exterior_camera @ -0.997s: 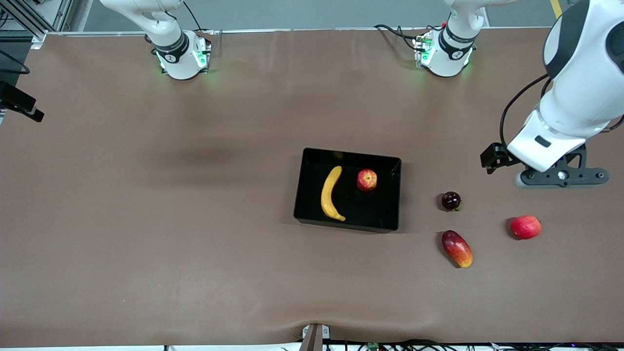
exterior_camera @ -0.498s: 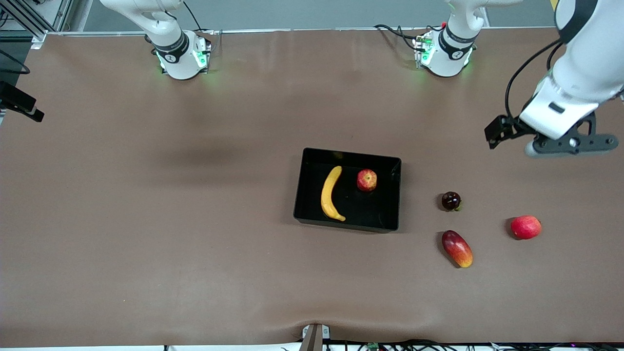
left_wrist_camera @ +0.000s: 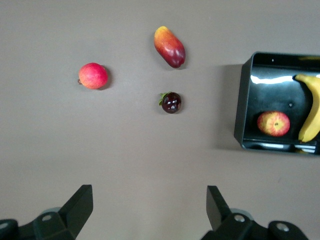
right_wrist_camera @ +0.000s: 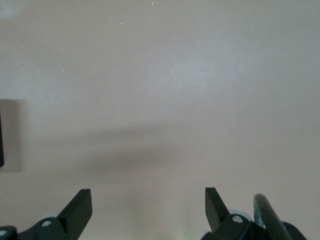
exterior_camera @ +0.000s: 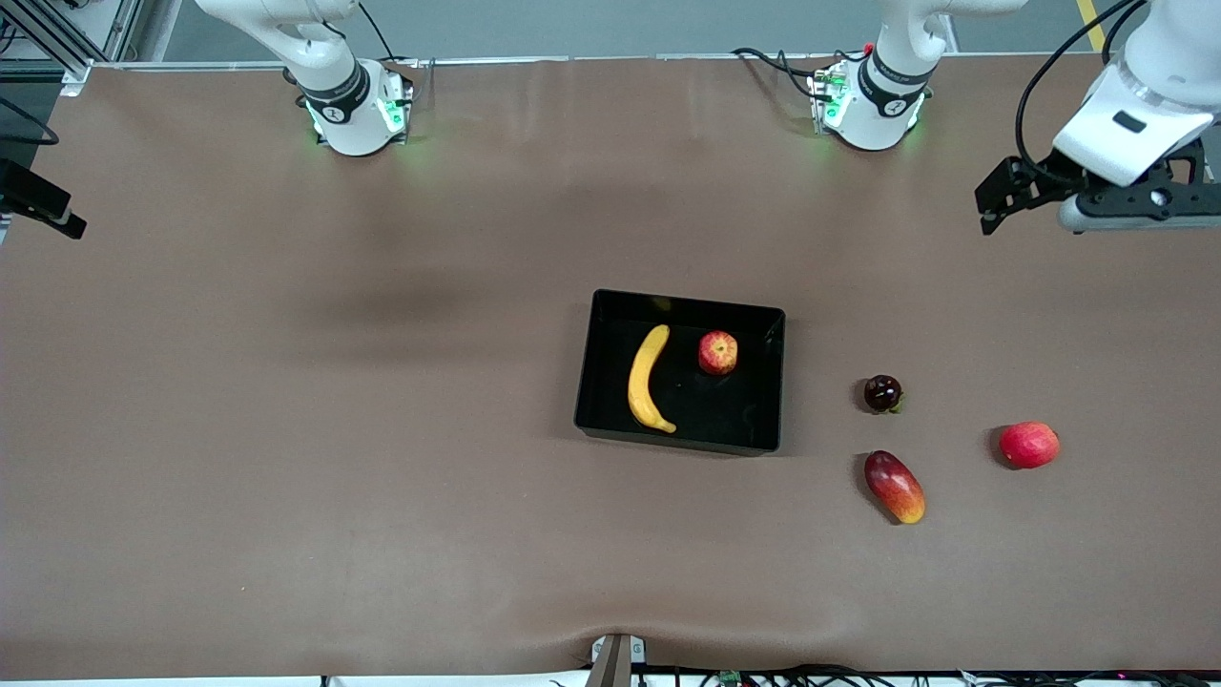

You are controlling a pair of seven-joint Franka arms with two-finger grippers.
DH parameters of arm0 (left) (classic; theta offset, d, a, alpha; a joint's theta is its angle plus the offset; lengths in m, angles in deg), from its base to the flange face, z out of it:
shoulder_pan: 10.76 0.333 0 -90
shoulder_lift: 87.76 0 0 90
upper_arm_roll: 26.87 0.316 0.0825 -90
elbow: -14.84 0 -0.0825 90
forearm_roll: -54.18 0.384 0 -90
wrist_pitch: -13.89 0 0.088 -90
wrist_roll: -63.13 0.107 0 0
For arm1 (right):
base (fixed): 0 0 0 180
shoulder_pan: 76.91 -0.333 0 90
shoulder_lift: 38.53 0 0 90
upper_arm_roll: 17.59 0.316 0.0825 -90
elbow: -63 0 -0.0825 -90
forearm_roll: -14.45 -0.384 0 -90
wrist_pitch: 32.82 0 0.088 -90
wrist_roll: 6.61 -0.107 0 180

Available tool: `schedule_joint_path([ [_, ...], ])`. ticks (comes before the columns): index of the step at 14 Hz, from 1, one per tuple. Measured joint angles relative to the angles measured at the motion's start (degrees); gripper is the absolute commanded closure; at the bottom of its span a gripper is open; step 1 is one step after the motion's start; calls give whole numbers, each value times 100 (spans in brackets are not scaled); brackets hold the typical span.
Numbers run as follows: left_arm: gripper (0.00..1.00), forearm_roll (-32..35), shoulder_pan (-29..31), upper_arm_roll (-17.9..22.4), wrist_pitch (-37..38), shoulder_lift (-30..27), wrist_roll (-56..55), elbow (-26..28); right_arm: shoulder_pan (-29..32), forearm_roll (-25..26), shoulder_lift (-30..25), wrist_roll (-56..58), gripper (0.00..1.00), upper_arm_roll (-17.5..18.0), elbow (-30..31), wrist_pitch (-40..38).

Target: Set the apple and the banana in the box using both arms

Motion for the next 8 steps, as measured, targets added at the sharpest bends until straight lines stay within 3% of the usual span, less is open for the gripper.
schedule_joint_path([
  [8, 0, -257, -88, 271, 28, -68, 442, 41, 0, 0, 0, 0, 0, 0, 0, 0],
])
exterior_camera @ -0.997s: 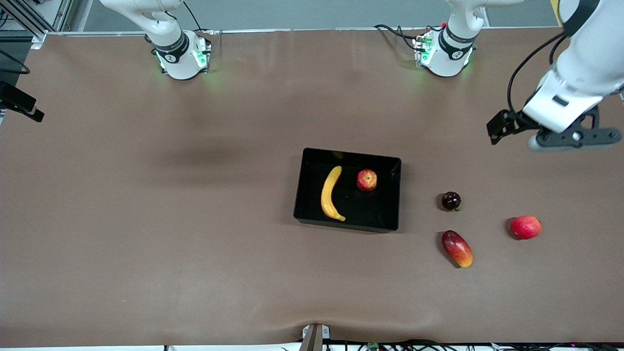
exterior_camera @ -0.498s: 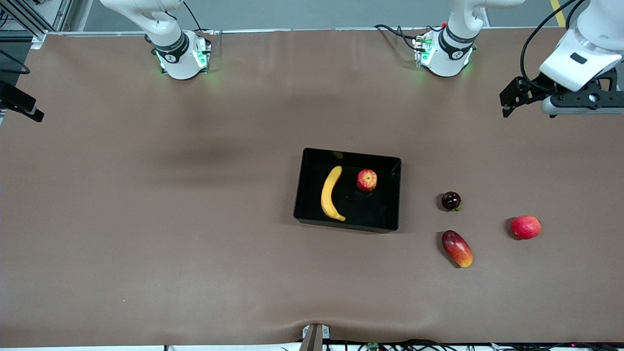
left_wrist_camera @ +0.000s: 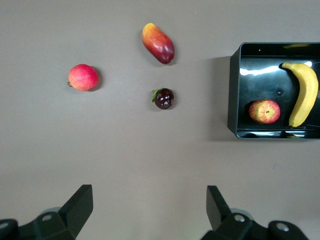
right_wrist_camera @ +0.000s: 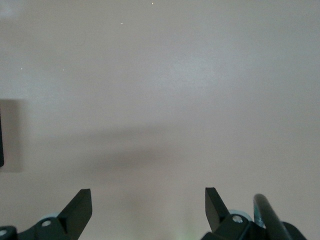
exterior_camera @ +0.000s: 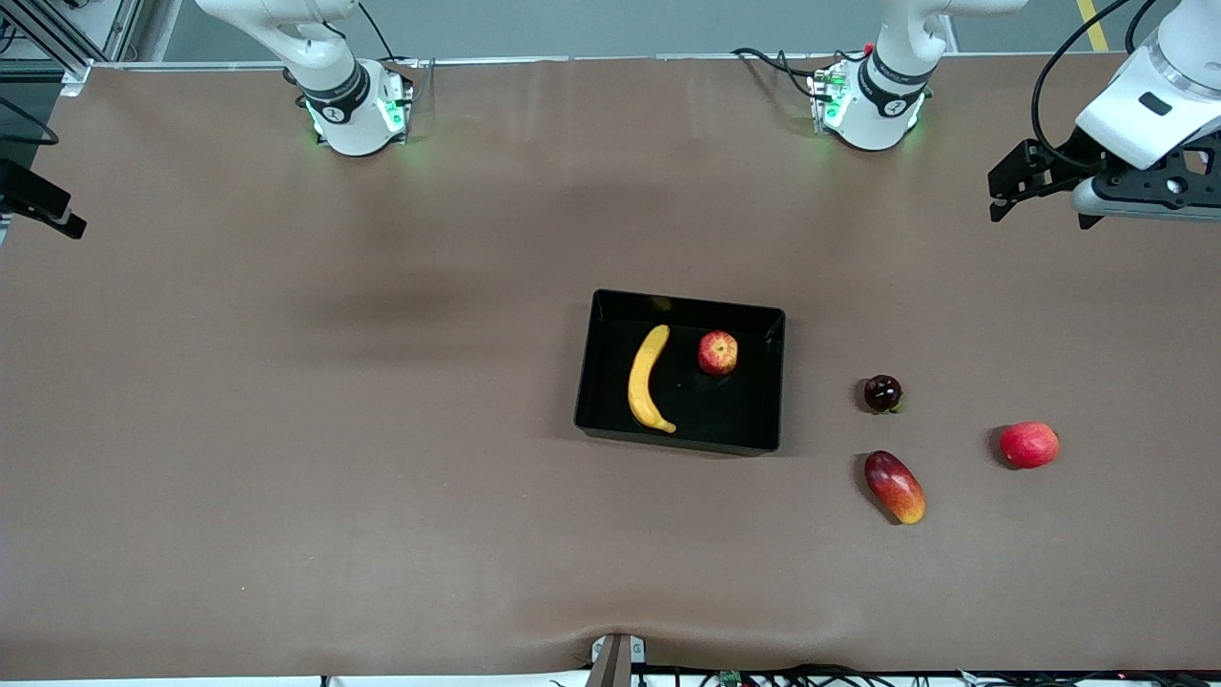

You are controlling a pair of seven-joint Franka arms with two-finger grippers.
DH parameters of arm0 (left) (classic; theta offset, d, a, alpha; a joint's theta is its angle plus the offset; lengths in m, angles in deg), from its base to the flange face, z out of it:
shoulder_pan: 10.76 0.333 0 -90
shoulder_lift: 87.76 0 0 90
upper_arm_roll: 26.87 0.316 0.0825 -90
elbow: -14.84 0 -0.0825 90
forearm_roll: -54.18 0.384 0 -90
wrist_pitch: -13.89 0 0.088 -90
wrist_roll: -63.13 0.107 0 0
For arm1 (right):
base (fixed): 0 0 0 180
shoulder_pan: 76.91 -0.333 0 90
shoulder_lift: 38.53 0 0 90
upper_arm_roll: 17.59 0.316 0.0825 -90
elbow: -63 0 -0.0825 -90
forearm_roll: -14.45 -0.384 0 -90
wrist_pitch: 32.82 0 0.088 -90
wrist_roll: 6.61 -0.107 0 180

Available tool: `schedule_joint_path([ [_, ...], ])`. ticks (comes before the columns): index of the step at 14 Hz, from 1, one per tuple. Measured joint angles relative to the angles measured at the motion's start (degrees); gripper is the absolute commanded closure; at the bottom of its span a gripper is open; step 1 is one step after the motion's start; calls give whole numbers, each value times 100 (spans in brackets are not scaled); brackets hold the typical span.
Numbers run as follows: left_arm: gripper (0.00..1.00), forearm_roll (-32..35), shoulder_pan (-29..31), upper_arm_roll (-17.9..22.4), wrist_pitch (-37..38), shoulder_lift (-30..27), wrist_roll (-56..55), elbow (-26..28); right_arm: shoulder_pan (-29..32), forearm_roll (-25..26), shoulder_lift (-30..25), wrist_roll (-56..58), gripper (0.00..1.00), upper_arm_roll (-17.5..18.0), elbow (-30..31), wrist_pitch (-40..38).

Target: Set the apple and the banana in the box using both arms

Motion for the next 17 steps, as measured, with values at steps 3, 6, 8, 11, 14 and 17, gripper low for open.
schedule_joint_path([
  [3, 0, -2, 113, -161, 52, 1, -19, -68, 0, 0, 0, 0, 0, 7, 0, 0],
  [6, 0, -3, 370, -421, 104, 1, -20, -122, 0, 0, 0, 0, 0, 13, 0, 0],
  [8, 0, -5, 379, -449, 110, 1, -20, -124, 0, 0, 0, 0, 0, 21, 0, 0],
  [11, 0, -9, 394, -473, 129, 1, -20, -174, -1, 0, 0, 0, 0, 60, 0, 0],
  [14, 0, -9, 409, -506, 229, 2, -24, -262, -2, 28, 0, 0, 0, 68, 0, 0],
  [17, 0, -9, 424, -510, 415, 1, -24, -393, -3, 128, 0, 1, 0, 78, 0, -1],
])
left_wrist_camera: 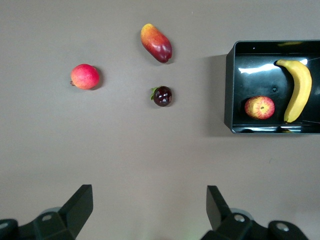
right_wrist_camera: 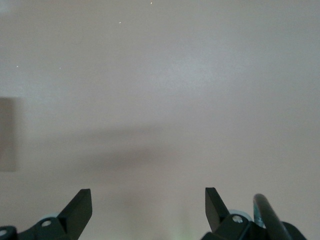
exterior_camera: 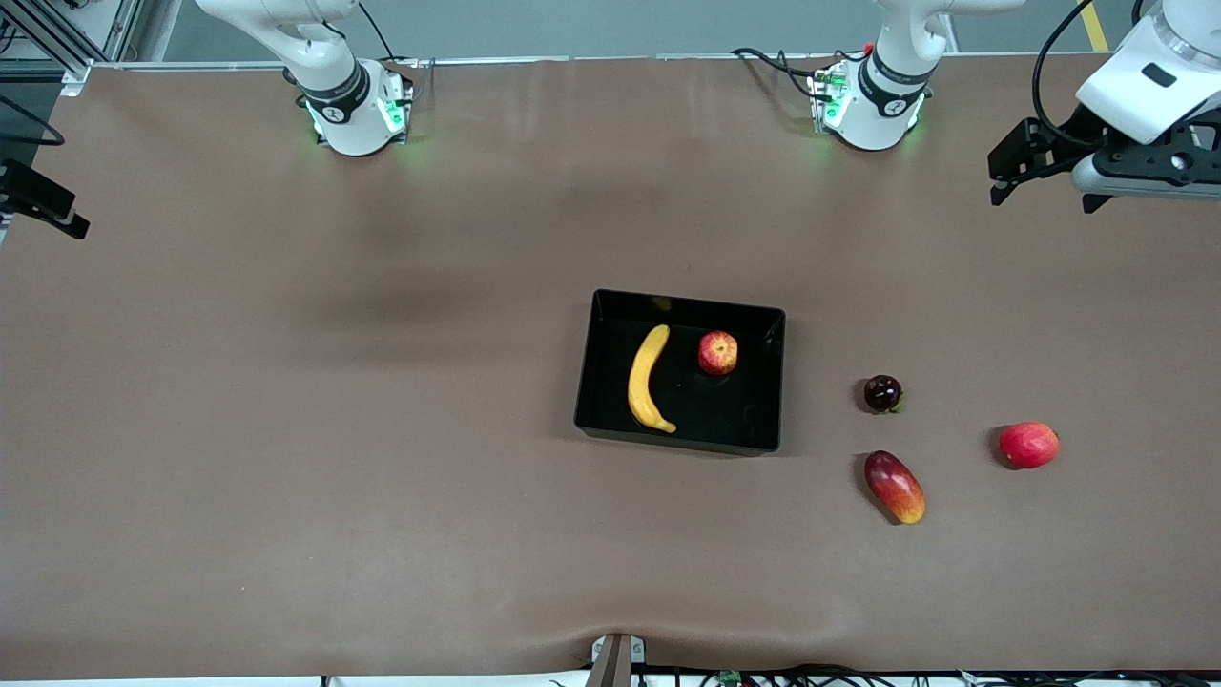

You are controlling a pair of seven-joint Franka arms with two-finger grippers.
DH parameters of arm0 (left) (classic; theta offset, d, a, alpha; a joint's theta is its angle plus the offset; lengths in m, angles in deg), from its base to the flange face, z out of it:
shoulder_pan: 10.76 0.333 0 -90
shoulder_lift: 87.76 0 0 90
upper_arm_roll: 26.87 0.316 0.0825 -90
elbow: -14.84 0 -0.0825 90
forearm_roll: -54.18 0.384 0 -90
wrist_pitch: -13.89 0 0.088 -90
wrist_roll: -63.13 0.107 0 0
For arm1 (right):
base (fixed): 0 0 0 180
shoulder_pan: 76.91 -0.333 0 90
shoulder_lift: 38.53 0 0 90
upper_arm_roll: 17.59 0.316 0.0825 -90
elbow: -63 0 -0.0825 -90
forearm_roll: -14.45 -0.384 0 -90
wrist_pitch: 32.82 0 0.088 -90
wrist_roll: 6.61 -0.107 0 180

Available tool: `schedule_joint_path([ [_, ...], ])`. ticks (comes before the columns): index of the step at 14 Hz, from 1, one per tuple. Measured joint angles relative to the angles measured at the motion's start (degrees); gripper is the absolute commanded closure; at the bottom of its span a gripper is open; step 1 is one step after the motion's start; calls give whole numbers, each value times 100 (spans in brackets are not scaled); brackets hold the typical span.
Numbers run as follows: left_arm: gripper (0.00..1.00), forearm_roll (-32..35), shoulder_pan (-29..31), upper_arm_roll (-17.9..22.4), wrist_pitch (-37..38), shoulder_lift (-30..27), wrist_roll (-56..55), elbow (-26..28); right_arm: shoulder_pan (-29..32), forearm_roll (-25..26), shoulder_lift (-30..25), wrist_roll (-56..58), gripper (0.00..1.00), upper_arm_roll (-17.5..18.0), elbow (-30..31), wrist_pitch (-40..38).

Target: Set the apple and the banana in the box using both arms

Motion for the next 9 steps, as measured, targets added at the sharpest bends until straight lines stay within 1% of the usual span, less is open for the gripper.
schedule_joint_path([
  [3, 0, 0, 27, 0, 27, 37, -1, -85, 0, 14, 0, 0, 0, 1, 0, 0],
  [9, 0, 0, 39, 8, 123, 323, -4, -324, 0, 20, 0, 0, 0, -4, 0, -3],
])
